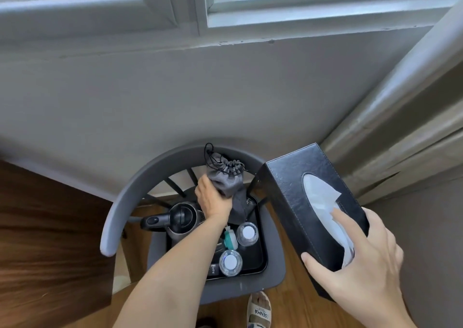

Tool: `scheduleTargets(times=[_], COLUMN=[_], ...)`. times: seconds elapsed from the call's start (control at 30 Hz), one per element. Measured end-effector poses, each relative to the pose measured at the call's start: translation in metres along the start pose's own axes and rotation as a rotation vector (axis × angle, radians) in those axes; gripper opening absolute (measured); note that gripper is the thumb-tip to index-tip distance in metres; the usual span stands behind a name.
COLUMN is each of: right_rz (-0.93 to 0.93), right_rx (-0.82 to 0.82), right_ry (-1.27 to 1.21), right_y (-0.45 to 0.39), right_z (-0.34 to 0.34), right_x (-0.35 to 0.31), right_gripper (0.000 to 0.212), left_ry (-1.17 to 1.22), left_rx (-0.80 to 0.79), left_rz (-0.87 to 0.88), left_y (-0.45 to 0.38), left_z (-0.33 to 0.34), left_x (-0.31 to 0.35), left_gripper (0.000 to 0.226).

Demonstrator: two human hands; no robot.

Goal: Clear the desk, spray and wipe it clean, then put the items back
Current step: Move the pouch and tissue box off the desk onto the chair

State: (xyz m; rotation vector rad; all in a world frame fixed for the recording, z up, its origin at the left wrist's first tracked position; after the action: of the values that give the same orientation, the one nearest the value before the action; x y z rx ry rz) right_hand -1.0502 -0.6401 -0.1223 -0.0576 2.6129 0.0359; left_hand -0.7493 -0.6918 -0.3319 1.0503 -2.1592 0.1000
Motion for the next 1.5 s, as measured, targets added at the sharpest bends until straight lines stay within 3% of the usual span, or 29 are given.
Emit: scheduleTargets(times=[0.17,0.4,0.5,0.7,0.77,0.87,1.07,1.2,1.3,1.5], right_rz=[-0.003,-0.016,-0.055,-0.191,-0.229,-0.307,-0.454,-0.553,-0.619,-0.702], right_rx=[0.000,-0.026,-0.037,-0.104,-0.145,-0.206,-0.351,-0.455,-0.536,-0.638], right_ry=[-0.014,-0.005,-0.010,-0.012,-0.016,-0.050,-0.084,-0.109,-0.066,0.062], right_y=[0.005,0.010,0.013,0.027,0.036,0.054,0.089,0.110,0.123,0.142], right_z=[0.002,0.008,0.011,0.027,0.036,0.050,0.083,0.105,0.121,0.154], right_x=[-0.005,-0.022,-0.038,-0.081,-0.098,-0.126,-0.167,-0.179,-0.184,-0.186], right_gripper=[0.091,0.089,0.087,0.089,0.090,0.091,0.088,0.087,0.090,0.097], left_ry=[-0.033,-0.095,-0.083,0.169,0.293,0.478,0.609,0.621,0.555,0.591], left_rx=[-0.150,-0.420,-0.463,-0.403,-0.511,-0.641,-0.446,-0.527,-0.617,-0.545], left_rz=[-0.039,-0.035,-0.028,0.099,0.092,-0.017,-0.076,-0.198,-0.250,-0.305], left_y=[0.000,0.010,0.020,0.043,0.058,0.081,0.098,0.101,0.103,0.117], left_z=[-0.010,-0.048,-0.082,-0.183,-0.213,-0.245,-0.282,-0.297,-0.303,-0.303], left_x=[-0.003,0.000,0.001,-0.009,-0.012,-0.025,-0.081,-0.126,-0.159,-0.212], left_gripper=[0.120,0.123,0.105,0.025,0.034,0.065,0.071,0.100,0.094,0.077])
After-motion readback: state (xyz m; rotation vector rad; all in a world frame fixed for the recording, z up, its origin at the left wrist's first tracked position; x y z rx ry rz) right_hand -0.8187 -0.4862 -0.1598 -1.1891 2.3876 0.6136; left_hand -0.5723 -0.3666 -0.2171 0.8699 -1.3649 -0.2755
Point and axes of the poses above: each hand's wrist, its own y-axis away from the middle knuckle, its own z-axis out of the palm, x = y × z, the point moved 5 cm from there along -y, towards the middle knuckle, and after that the axes turned 7 degrees about -y, right-handed, at the moved point
